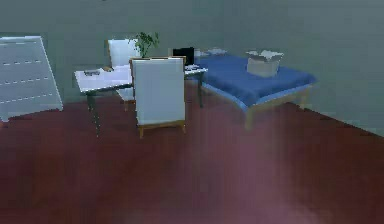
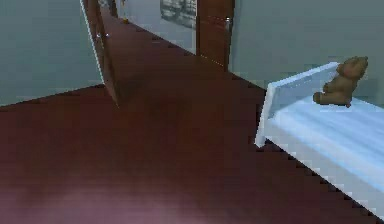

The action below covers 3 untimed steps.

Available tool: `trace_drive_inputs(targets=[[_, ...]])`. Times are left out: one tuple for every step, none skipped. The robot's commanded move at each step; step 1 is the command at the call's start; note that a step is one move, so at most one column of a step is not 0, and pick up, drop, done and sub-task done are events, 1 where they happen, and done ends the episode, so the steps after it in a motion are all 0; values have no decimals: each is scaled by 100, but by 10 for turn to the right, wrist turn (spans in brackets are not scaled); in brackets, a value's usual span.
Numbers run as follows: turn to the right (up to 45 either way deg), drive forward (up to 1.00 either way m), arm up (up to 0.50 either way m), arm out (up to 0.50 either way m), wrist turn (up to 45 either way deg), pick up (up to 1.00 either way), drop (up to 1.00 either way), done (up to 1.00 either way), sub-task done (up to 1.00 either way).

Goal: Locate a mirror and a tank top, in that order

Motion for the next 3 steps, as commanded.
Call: trace_drive_inputs(targets=[[450, 0, 0, 0, 0, 0, 0, 0, 0], [360, 0, 0, 0, 0, 0, 0, 0, 0], [30, 0, 0, 0, 0, 0, 0, 0, 0]])
